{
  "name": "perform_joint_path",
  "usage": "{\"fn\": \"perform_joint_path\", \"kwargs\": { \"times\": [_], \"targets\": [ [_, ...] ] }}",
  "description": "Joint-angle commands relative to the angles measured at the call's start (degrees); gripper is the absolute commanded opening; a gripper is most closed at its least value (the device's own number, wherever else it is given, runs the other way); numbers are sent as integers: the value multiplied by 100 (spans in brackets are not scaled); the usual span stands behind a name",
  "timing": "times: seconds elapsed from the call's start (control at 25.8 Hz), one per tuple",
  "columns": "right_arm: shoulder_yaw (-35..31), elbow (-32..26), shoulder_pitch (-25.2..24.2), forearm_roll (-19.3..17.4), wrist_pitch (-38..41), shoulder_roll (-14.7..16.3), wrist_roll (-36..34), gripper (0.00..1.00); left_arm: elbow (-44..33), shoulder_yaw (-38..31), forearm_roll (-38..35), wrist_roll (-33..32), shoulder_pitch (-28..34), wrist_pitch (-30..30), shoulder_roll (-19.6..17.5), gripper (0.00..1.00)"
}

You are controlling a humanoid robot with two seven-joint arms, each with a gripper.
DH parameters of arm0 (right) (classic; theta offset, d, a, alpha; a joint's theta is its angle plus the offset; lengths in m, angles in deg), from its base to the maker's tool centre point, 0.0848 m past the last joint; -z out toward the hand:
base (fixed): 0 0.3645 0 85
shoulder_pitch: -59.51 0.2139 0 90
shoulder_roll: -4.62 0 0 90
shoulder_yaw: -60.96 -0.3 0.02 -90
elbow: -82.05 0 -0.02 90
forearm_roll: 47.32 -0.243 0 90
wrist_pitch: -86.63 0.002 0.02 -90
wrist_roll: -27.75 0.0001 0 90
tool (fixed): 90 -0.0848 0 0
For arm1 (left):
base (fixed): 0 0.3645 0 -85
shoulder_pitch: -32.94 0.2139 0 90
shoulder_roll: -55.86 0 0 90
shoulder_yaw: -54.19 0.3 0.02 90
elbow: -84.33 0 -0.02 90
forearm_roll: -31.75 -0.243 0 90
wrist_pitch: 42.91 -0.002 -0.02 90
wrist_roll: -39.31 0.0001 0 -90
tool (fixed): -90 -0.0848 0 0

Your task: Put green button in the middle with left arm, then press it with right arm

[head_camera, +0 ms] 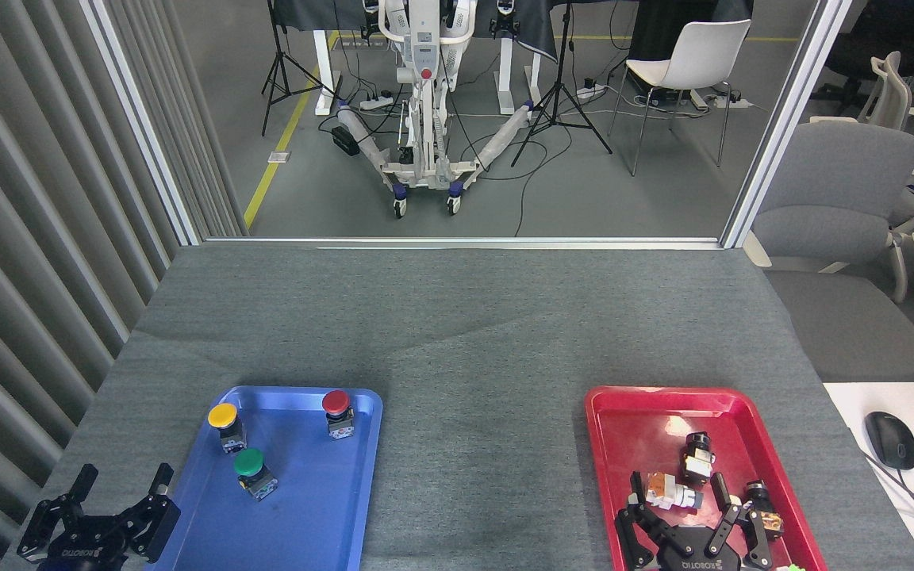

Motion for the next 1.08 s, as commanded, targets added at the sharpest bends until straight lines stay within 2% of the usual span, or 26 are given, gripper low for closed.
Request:
{"fn": "perform_joint_path", "kwargs": {
  "times": [0.0, 0.27, 1.05],
  "targets": [
    [5, 1, 2, 1, -24, -3, -25, 100, 8, 2, 118, -81, 47, -45, -22, 100],
    [-3, 1, 2, 1, -121, 6, -16, 100, -256, 11, 66, -108, 64, -45, -49, 100],
    [-3, -78, 2, -17, -94, 50, -16, 100, -80, 11, 39, -81, 82, -36, -22, 100]
  ]
}}
